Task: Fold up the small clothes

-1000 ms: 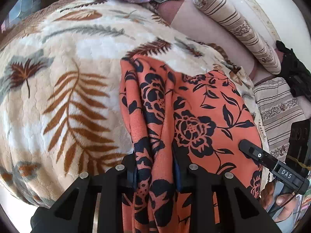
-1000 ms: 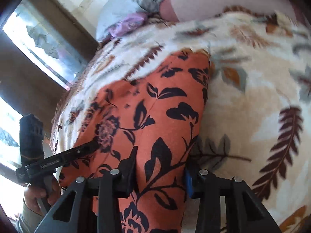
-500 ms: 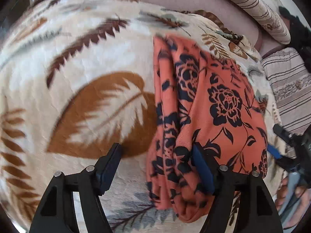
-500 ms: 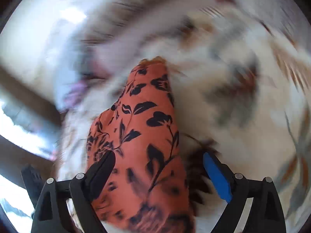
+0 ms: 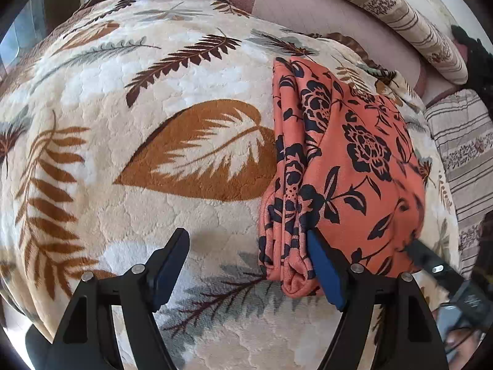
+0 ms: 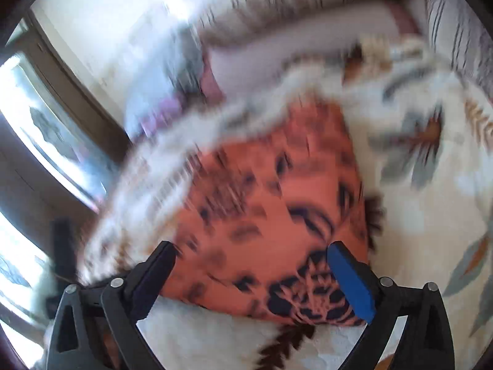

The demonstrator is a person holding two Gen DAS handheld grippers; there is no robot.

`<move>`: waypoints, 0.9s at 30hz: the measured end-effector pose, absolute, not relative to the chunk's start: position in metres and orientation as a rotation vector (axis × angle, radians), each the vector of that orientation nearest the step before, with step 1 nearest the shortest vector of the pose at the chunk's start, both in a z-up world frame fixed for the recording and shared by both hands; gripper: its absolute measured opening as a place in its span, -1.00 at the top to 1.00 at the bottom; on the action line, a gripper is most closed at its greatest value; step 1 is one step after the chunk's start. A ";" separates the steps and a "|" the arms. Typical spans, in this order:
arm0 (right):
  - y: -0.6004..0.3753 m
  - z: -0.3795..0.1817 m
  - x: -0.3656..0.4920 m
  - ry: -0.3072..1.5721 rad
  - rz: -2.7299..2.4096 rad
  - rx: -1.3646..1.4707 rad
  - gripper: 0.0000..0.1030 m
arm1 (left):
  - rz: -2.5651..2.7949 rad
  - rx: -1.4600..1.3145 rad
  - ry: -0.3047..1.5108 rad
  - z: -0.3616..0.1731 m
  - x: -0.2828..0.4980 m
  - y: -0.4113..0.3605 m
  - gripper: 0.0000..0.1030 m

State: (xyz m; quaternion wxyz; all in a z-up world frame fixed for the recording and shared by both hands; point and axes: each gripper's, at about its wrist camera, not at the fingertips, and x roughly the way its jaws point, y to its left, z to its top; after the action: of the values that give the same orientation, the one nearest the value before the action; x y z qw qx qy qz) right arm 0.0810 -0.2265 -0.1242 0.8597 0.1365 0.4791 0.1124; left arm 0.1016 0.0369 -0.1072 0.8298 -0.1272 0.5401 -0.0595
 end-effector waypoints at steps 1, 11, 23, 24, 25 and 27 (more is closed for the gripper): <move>-0.223 -0.118 0.075 0.955 0.239 0.246 -0.95 | -0.126 -0.281 1.130 -0.101 0.097 0.040 -0.51; -0.224 -0.106 0.073 0.993 0.179 0.225 -0.99 | -0.130 -0.210 1.045 -0.070 0.073 0.042 -0.58; -0.202 -0.068 0.010 0.853 0.056 0.005 -0.99 | -0.118 -0.100 0.937 -0.037 0.046 0.032 -0.72; -0.199 -0.073 0.005 0.879 0.043 -0.026 -0.99 | -0.120 -0.097 0.931 -0.036 0.044 0.032 -0.75; -0.200 -0.081 0.004 0.895 0.047 -0.034 -0.99 | -0.124 -0.101 0.928 -0.036 0.043 0.031 -0.78; -0.200 -0.089 -0.006 0.908 0.079 -0.016 -0.99 | -0.121 -0.111 0.941 -0.042 0.042 0.031 -0.78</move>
State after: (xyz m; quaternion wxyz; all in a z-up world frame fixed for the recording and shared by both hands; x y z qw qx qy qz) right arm -0.0059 -0.1999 -0.0892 0.8979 -0.0080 0.4385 0.0380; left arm 0.0423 0.0313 -0.0420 0.8881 -0.0537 0.4528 -0.0581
